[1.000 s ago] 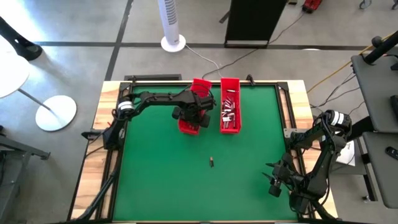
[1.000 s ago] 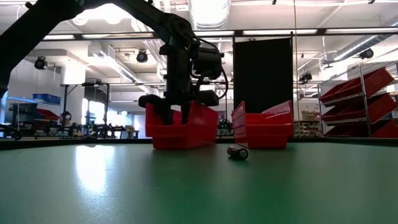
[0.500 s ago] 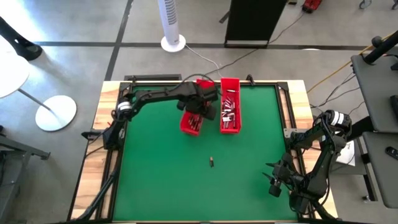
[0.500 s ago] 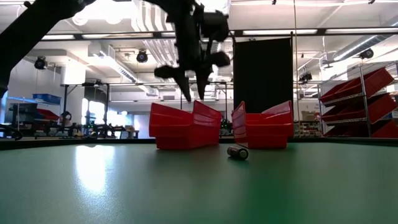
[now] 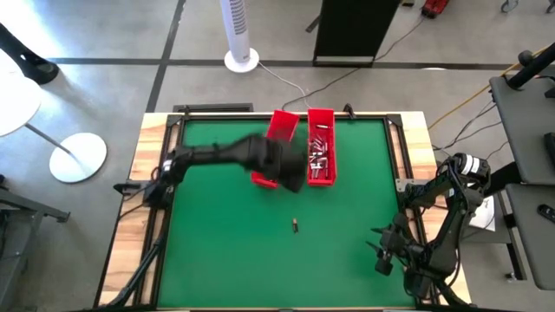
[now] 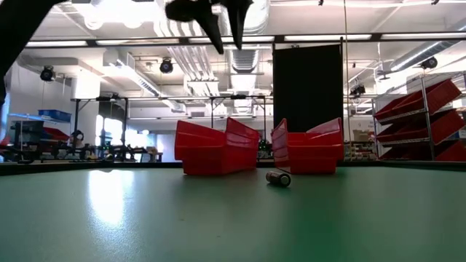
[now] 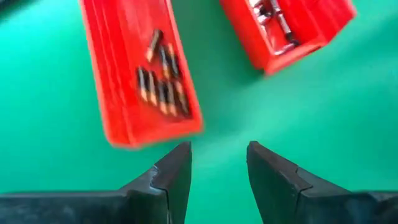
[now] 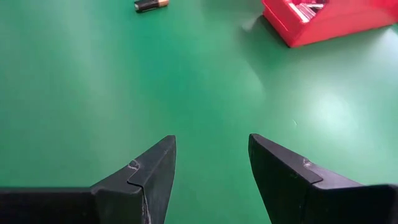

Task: Sort batteries
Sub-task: Put the black battery into the left red bin

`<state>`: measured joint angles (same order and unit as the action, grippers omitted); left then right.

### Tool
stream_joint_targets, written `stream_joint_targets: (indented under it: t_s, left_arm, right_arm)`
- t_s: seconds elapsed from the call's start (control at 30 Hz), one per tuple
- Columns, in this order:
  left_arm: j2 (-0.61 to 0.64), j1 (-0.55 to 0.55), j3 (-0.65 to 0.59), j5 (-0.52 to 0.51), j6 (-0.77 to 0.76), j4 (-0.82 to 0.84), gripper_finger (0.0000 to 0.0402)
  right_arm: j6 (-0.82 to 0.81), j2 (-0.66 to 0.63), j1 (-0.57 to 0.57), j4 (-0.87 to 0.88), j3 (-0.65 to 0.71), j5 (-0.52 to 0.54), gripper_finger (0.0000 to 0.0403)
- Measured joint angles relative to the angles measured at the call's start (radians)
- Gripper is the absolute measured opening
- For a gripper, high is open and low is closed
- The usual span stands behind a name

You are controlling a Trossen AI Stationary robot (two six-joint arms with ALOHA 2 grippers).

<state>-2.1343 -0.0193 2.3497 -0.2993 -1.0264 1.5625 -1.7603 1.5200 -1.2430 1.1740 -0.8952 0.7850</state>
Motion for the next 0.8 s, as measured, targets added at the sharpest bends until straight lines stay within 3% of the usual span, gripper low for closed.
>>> stream_joint_targets:
  t_s: [0.2, 0.37, 0.57, 0.8]
  left_arm:
    - [-0.054, -0.221, -0.036, -0.201, -0.368, -0.016, 0.0135]
    - [-0.175, -0.352, -0.045, -0.295, -0.599, -0.032, 0.0135]
    - [-0.335, -0.394, -0.028, -0.312, -0.834, -0.036, 0.0135]
    - [-0.427, -0.384, -0.004, -0.242, -0.848, -0.11, 0.0148]
  right_arm:
    - [0.047, 0.0, 0.0, 0.002, -0.04, 0.0, 0.0196]
    - [0.116, 0.0, 0.0, 0.001, -0.113, 0.001, 0.0194]
    - [0.16, 0.029, -0.034, -0.006, -0.204, 0.064, 0.0188]
    - [0.201, 0.075, -0.048, -0.004, -0.264, 0.087, 0.0182]
